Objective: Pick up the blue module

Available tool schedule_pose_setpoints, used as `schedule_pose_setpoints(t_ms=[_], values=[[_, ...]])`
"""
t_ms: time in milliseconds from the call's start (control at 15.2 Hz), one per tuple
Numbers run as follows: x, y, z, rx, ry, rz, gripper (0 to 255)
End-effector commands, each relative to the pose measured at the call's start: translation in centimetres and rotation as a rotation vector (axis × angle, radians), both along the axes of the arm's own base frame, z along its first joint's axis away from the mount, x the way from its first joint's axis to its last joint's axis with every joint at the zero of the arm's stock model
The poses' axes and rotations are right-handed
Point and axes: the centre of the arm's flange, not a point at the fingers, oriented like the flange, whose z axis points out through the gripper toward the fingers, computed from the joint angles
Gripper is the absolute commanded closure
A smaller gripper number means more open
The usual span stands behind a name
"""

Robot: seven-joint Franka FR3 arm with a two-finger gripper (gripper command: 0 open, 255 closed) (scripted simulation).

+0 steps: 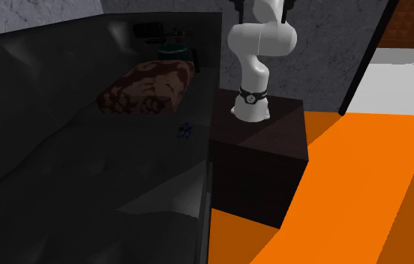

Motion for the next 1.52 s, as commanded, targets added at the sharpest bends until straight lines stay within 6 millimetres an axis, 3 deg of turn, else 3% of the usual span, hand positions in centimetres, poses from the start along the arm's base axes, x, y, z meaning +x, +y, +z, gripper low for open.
schedule_pose_setpoints(t_ms=[0, 1452], values=[[0.0, 0.0, 0.0, 0.0, 0.0, 0.0, 0], [-0.8, -16.6, -23.8, 0.008, 0.017, 0.104, 0]])
